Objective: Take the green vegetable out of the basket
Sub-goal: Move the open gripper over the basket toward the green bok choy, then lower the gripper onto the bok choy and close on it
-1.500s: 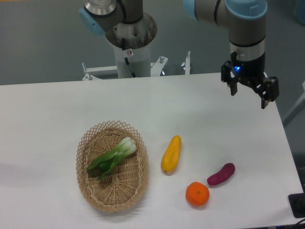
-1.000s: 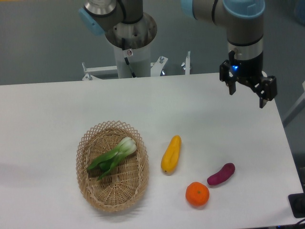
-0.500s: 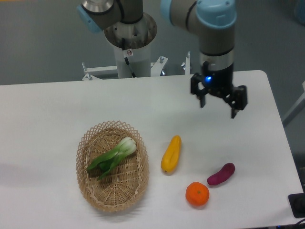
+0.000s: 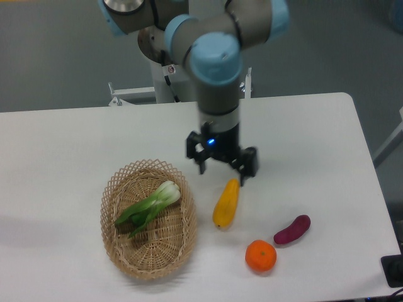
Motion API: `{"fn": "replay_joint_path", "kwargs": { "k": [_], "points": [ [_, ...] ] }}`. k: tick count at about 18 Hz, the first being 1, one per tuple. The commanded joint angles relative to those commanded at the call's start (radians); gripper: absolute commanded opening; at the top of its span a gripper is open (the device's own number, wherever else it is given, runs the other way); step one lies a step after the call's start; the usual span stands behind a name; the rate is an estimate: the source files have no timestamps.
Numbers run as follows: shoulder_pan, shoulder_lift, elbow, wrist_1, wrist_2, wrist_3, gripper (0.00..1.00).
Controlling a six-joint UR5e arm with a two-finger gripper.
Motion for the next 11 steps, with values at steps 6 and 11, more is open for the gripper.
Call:
{"fn": "replay_joint_path", "kwargs": {
  "k": [6, 11],
  "points": [
    [-0.054, -0.031, -0.035, 0.011, -0.005, 0.003, 1.0],
    [-0.092, -0.074, -0.054, 0.011, -0.003, -0.004, 1.0]
  ]
}}
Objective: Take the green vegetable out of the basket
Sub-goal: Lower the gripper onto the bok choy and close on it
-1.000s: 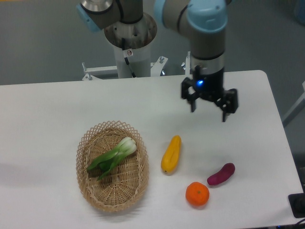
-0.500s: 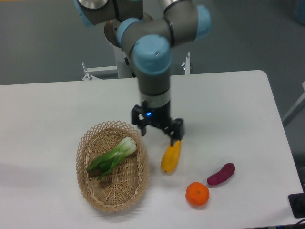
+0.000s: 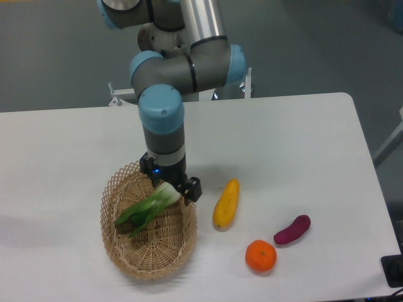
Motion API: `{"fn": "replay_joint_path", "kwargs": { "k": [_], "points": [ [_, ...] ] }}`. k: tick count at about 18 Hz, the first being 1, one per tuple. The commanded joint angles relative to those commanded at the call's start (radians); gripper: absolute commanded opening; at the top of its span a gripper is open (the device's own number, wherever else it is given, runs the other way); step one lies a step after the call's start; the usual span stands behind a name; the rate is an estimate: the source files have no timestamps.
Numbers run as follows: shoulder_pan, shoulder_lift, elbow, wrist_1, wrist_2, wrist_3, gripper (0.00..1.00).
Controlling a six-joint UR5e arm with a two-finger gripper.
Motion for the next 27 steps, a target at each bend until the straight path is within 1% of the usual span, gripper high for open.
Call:
{"fn": "replay_joint_path", "kwargs": {
  "k": [2, 4, 6, 8, 10, 12, 14, 15, 16, 17, 18, 20, 25, 26, 27],
  "points": [
    [-0.027, -0.035, -0.002, 0.006, 0.009, -0.003, 1.0],
    [-0.035, -0.038, -0.005, 0.021, 0.003, -0.002, 1.0],
    [-0.046, -0.061, -0.008, 0.029, 0.006, 0.0, 1.0],
    [-0.049, -0.071, -0.011, 0.044, 0.005, 0.001, 1.0],
    [-0.054, -0.089, -0.012, 0.048, 0.008, -0.003, 1.0],
    [-0.061, -0.095, -0.012, 0.064, 0.009, -0.002, 1.0],
    [-0.061, -0.098, -0.011, 0.069, 0.011, -0.002, 1.0],
    [-0.061, -0.098, -0.009, 0.071, 0.011, -0.002, 0.89],
    [-0.061, -0.097, -0.008, 0.077, 0.011, 0.001, 0.7],
    [-0.061, -0.095, -0.005, 0.078, 0.011, 0.008, 0.53],
    [-0.061, -0.092, 0.0, 0.08, 0.011, 0.008, 0.42],
    [-0.061, -0.091, 0.005, 0.08, 0.009, 0.014, 0.33],
    [-0.055, -0.071, 0.029, 0.077, 0.008, 0.024, 0.28],
    [-0.051, -0.059, 0.032, 0.075, 0.008, 0.035, 0.28],
    [-0.035, -0.04, 0.05, 0.063, 0.002, 0.053, 0.28]
  ]
}}
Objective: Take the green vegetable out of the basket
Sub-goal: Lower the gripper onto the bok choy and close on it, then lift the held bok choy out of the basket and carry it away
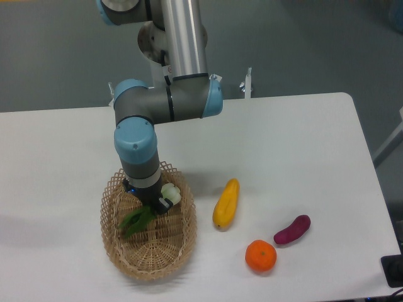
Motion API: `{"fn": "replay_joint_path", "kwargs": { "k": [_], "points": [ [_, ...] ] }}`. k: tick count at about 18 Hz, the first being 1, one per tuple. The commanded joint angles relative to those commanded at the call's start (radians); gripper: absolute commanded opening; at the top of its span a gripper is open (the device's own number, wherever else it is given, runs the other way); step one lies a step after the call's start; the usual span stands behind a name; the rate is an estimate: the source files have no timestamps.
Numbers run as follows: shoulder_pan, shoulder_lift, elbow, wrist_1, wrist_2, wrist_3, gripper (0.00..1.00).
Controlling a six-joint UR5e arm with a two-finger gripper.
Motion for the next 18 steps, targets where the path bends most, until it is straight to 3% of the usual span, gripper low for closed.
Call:
{"fn": "replay_joint_path", "kwargs": {
  "k": [6, 13, 16, 18],
  "points": [
    [0.098, 0.042, 0.08, -0.061, -0.014, 0.09, 0.28],
    [0.296, 0.083, 0.222, -0.274, -0.095, 0.253, 0.28],
    [0.382, 0.094, 0.244, -0.324, -0.104, 0.35, 0.28],
    [0.436, 0.094, 0.247, -0.325, -0.107, 0.425, 0.28]
  ]
}}
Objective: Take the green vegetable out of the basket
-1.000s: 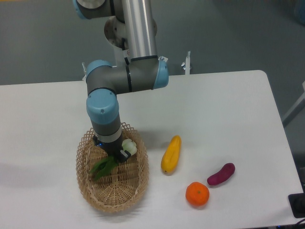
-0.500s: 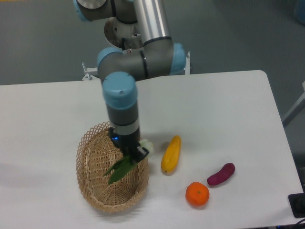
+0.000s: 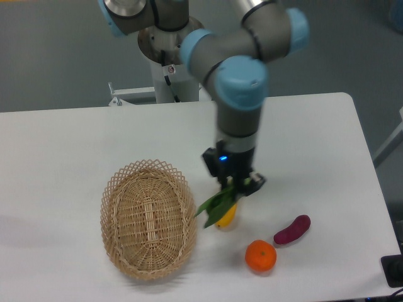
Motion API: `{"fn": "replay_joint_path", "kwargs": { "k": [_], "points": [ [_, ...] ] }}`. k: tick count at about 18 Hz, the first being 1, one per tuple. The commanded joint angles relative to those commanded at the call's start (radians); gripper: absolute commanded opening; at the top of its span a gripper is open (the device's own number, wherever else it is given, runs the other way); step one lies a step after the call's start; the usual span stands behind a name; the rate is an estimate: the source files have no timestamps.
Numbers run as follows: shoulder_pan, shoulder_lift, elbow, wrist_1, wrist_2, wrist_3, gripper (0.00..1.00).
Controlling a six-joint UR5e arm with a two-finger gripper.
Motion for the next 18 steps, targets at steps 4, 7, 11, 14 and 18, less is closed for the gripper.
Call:
{"fn": "replay_joint_path", "kwargs": {
  "k": [4, 7, 11, 14, 18],
  "points": [
    [0.091, 0.0, 0.002, -0.002, -0.002, 0.124, 0.28],
    [0.141, 0.0, 0.006, -0.002, -0.002, 0.198, 0.28],
    [0.187, -0.003, 0.012, -0.006, -0.002, 0.264, 0.28],
    [0.204, -0.002, 0.012, -0.014, -0.002, 0.295, 0.28],
    [0.203, -0.003, 0.011, -0.014, 0.002, 0.295, 0.28]
  ]
}}
